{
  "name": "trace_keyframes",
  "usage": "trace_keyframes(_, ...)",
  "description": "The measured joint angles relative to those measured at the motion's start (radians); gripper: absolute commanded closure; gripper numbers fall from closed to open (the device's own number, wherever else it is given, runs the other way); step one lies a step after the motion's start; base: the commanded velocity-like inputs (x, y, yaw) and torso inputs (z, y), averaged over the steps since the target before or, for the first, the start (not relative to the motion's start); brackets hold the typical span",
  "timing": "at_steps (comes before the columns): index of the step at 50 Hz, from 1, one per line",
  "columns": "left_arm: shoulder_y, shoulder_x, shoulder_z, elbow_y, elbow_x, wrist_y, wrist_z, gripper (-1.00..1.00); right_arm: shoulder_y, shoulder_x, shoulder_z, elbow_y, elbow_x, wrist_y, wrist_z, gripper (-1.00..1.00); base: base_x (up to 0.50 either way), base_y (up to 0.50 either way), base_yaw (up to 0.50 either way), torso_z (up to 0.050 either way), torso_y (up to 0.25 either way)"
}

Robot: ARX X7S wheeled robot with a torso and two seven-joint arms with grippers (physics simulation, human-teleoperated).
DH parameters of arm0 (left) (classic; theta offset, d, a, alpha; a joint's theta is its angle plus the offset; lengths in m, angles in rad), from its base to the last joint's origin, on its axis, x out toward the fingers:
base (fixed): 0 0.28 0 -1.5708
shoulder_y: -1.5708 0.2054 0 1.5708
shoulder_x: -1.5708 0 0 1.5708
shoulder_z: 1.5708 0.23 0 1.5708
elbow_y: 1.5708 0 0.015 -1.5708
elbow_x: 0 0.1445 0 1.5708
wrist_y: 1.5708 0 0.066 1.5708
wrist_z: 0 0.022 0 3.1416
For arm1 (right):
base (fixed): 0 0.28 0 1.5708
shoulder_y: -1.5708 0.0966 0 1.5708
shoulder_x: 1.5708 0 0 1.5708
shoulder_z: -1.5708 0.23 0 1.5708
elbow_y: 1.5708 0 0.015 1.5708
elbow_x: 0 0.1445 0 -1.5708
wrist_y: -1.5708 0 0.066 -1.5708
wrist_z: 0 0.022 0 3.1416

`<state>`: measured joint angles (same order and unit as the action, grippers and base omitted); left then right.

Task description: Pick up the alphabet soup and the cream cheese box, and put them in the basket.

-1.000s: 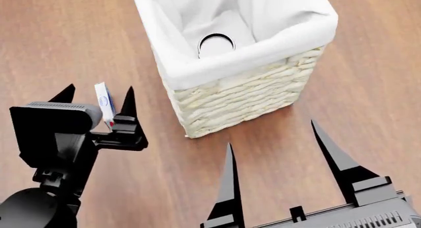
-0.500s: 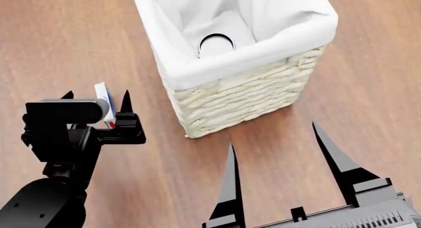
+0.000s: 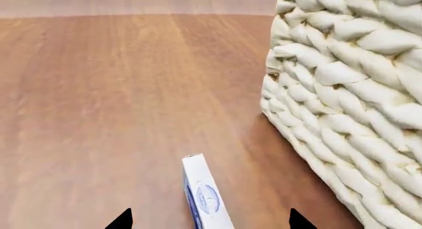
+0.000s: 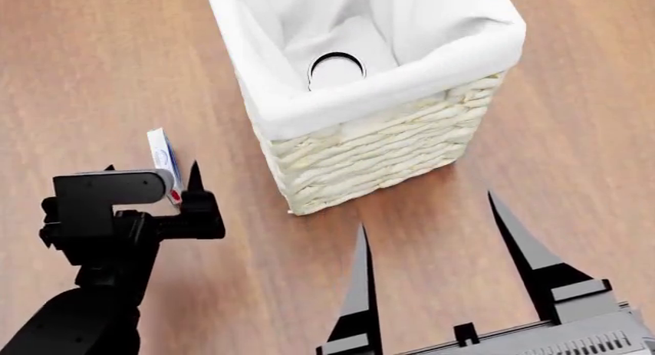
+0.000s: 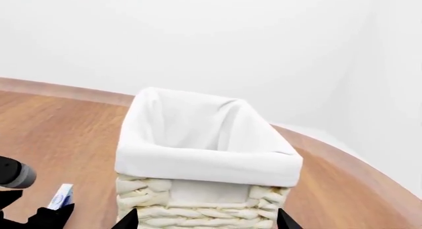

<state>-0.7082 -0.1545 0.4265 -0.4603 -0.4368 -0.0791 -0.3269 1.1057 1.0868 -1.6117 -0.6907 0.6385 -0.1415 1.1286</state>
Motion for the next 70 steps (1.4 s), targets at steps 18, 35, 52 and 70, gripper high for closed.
trace_keyframes(18, -0.014, 0.019, 0.012, -0.105, 0.015, 0.048, 0.008, -1.00, -0.013, -0.005, 0.005, 0.013, 0.001, -0.011, -0.001, -1.00, 0.00, 0.00, 0.00, 0.000, 0.000)
trace_keyframes(35, -0.018, 0.026, 0.022, -0.147, 0.024, 0.077, 0.012, 1.00, -0.022, -0.008, 0.008, 0.019, 0.001, -0.012, -0.002, -1.00, 0.00, 0.00, 0.00, 0.000, 0.000)
trace_keyframes(52, -0.013, 0.011, 0.029, -0.121, 0.016, 0.068, 0.005, 1.00, -0.033, -0.011, 0.011, 0.026, -0.002, -0.022, -0.006, -1.00, 0.00, 0.00, 0.00, 0.000, 0.000)
trace_keyframes(70, -0.038, -0.098, 0.019, 0.221, -0.033, -0.076, -0.054, 1.00, -0.040, -0.019, 0.017, 0.029, -0.008, -0.029, -0.013, -1.00, 0.00, 0.00, 0.00, 0.001, 0.001)
